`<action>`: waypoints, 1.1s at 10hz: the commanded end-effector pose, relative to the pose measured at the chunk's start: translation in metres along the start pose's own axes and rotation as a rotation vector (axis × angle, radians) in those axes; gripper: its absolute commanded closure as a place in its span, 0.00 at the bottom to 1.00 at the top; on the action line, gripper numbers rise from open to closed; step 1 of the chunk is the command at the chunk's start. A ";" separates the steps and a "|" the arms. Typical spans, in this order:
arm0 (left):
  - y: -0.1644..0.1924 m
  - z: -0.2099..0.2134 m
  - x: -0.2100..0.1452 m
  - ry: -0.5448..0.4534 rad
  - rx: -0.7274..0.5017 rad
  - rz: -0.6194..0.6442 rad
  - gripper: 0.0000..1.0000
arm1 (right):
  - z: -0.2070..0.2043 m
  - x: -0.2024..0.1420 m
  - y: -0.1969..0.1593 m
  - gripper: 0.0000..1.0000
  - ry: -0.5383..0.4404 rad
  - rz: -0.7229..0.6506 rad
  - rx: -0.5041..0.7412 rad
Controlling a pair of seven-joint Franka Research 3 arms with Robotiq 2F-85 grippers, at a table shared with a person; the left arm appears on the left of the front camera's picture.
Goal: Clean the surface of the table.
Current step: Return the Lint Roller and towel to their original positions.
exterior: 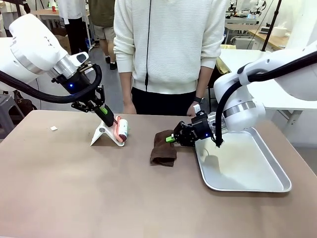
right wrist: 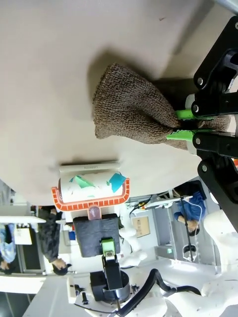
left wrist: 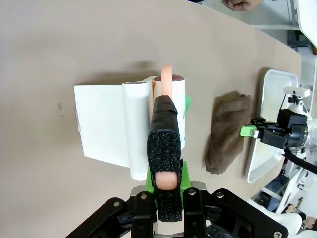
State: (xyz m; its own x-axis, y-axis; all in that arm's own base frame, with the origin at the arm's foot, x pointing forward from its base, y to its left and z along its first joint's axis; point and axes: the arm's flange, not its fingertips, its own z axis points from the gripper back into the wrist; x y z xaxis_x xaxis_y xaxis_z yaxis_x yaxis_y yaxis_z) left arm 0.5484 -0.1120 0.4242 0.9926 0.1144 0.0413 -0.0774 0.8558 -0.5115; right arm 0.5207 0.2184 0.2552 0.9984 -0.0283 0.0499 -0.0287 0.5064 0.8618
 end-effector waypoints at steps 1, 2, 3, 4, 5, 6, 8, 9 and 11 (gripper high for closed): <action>0.006 0.003 -0.003 0.015 0.043 0.040 0.80 | -0.002 0.007 -0.001 0.91 0.012 -0.006 -0.016; 0.005 0.002 -0.003 0.022 0.050 0.055 0.38 | -0.003 0.006 0.000 0.43 0.027 0.009 -0.002; 0.005 0.003 -0.003 0.024 0.048 0.057 0.23 | -0.003 0.006 0.001 0.34 0.024 0.010 -0.005; 0.004 0.004 -0.003 0.019 0.042 0.059 0.00 | -0.004 0.007 0.000 0.00 0.026 0.008 -0.002; 0.004 0.006 -0.003 0.012 0.037 0.059 0.00 | -0.005 0.007 0.000 0.00 0.030 0.009 0.004; 0.003 0.009 -0.004 0.005 0.032 0.059 0.00 | -0.005 0.007 0.000 0.00 0.035 0.008 0.010; 0.005 0.014 -0.005 -0.006 0.022 0.062 0.00 | -0.006 0.006 0.000 0.00 0.048 0.013 0.018; 0.005 0.016 -0.006 -0.010 0.020 0.062 0.00 | -0.006 0.007 0.001 0.00 0.050 0.017 0.019; 0.006 0.019 -0.008 -0.016 0.014 0.057 0.00 | -0.007 0.006 0.003 0.00 0.054 0.026 0.019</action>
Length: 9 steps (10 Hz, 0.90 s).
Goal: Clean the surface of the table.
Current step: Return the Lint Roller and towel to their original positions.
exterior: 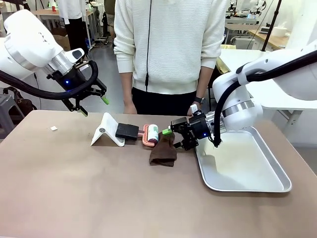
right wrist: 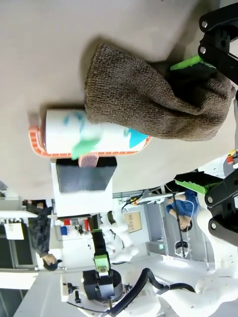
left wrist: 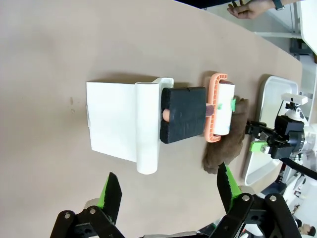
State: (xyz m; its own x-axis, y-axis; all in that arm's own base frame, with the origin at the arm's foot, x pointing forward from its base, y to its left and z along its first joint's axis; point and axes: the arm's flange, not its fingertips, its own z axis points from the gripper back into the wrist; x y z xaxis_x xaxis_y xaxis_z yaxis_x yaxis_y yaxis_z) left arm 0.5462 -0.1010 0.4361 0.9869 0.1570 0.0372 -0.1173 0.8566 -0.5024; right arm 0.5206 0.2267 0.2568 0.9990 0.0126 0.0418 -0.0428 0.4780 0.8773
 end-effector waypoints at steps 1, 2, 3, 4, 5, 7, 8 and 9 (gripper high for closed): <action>0.003 0.005 -0.009 -0.001 -0.002 0.013 0.00 | 0.000 0.006 -0.001 0.00 0.013 0.016 -0.013; 0.004 0.006 -0.010 -0.003 -0.007 0.011 0.00 | 0.002 0.004 0.001 0.00 0.012 0.022 -0.005; 0.005 0.006 -0.011 -0.003 -0.012 0.009 0.00 | 0.004 0.002 0.004 0.00 0.030 0.032 0.019; 0.006 0.007 -0.013 -0.003 -0.019 0.004 0.00 | 0.009 -0.001 0.007 0.00 0.052 0.038 0.048; 0.008 0.012 -0.018 -0.011 -0.027 -0.004 0.00 | 0.020 -0.008 0.014 0.00 0.046 0.056 0.062; 0.020 0.037 -0.039 -0.040 -0.085 -0.050 0.00 | 0.079 -0.030 0.032 0.00 -0.001 0.050 0.139; 0.034 0.056 -0.054 -0.047 -0.136 -0.082 0.00 | 0.107 -0.042 0.033 0.00 -0.021 0.030 0.146; 0.056 0.076 -0.071 -0.047 -0.205 -0.114 0.00 | 0.130 -0.055 0.031 0.00 -0.023 0.023 0.184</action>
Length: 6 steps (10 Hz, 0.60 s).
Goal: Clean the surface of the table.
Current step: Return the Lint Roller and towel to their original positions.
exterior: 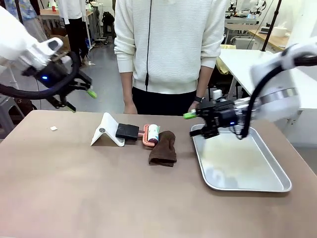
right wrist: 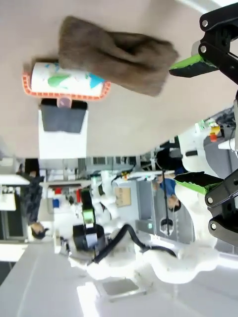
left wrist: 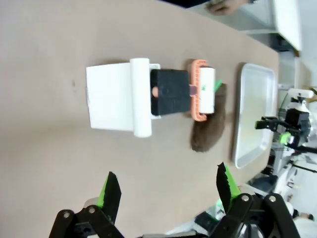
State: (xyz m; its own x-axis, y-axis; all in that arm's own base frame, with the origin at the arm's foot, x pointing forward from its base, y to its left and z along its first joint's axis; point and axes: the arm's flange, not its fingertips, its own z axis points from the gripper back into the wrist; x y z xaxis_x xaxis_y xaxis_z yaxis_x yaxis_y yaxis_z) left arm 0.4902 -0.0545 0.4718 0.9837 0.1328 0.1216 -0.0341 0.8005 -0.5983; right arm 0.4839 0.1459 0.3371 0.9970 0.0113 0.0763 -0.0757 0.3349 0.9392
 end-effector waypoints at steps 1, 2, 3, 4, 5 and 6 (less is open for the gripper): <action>0.045 0.043 -0.042 0.014 -0.149 -0.061 0.00 | 0.042 -0.031 -0.002 0.00 -0.023 -0.012 0.100; 0.072 0.061 -0.062 0.047 -0.250 -0.089 0.00 | 0.070 -0.046 -0.007 0.00 -0.037 -0.009 0.244; 0.094 0.065 -0.078 0.070 -0.354 -0.101 0.00 | 0.093 -0.062 -0.013 0.00 -0.086 -0.010 0.345; 0.117 0.061 -0.089 0.086 -0.471 -0.091 0.00 | 0.111 -0.079 -0.019 0.00 -0.116 -0.007 0.385; 0.139 0.052 -0.093 0.062 -0.579 -0.039 0.00 | 0.127 -0.093 -0.026 0.00 -0.156 0.006 0.402; 0.157 0.041 -0.089 -0.017 -0.658 0.045 0.00 | 0.143 -0.102 -0.032 0.00 -0.189 0.023 0.422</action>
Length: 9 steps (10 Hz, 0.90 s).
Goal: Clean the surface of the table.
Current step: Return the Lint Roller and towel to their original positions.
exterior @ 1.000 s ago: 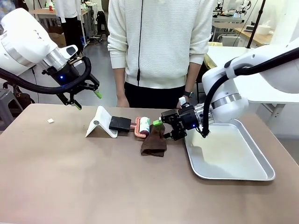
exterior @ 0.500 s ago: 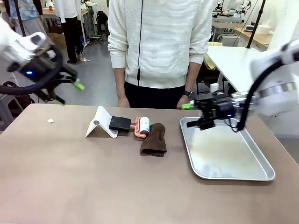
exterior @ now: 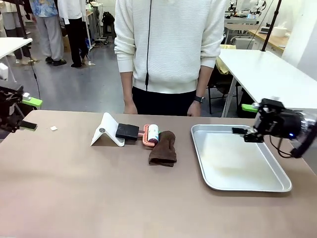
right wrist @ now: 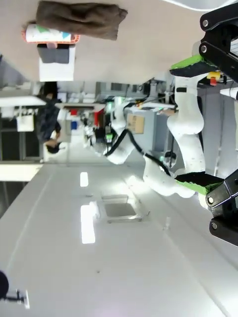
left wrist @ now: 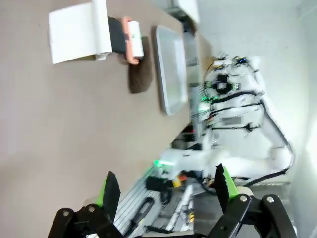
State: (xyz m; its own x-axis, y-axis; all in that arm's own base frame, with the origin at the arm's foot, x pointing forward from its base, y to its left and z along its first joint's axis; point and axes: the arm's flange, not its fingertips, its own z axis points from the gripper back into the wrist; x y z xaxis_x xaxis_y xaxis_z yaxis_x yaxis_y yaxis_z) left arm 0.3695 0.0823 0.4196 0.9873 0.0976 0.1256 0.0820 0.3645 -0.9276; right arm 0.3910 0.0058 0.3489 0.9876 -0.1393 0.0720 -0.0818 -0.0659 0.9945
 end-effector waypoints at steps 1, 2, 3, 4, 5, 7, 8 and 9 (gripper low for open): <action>0.030 -0.009 0.022 -0.079 -0.149 0.051 0.00 | 0.016 -0.005 -0.003 0.00 -0.090 0.045 -0.002; 0.032 -0.008 0.026 -0.090 -0.214 0.003 0.00 | 0.014 0.000 -0.005 0.00 -0.127 0.054 -0.011; 0.031 -0.012 0.035 -0.054 -0.201 -0.030 0.00 | 0.016 -0.004 -0.003 0.00 -0.043 0.007 0.007; 0.035 -0.004 0.010 -0.075 -0.139 0.058 0.00 | 0.016 -0.004 -0.003 0.00 -0.043 0.007 0.007; 0.035 -0.004 0.010 -0.075 -0.139 0.058 0.00 | 0.016 -0.004 -0.003 0.00 -0.043 0.007 0.007; 0.035 -0.004 0.010 -0.075 -0.139 0.058 0.00 | 0.016 -0.004 -0.003 0.00 -0.043 0.007 0.007; 0.035 -0.004 0.010 -0.075 -0.139 0.058 0.00 | 0.016 -0.004 -0.003 0.00 -0.043 0.007 0.007; 0.035 -0.004 0.010 -0.075 -0.139 0.058 0.00 | 0.016 -0.004 -0.003 0.00 -0.043 0.007 0.007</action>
State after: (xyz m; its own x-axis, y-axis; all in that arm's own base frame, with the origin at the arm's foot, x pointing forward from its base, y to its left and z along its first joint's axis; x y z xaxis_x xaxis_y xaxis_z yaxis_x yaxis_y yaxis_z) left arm 0.3879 0.0963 0.3840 0.9770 0.1851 0.1061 0.0642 0.2190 -0.9736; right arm 0.3861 -0.0108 0.3411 0.9788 -0.1906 0.0745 -0.0889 -0.0681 0.9937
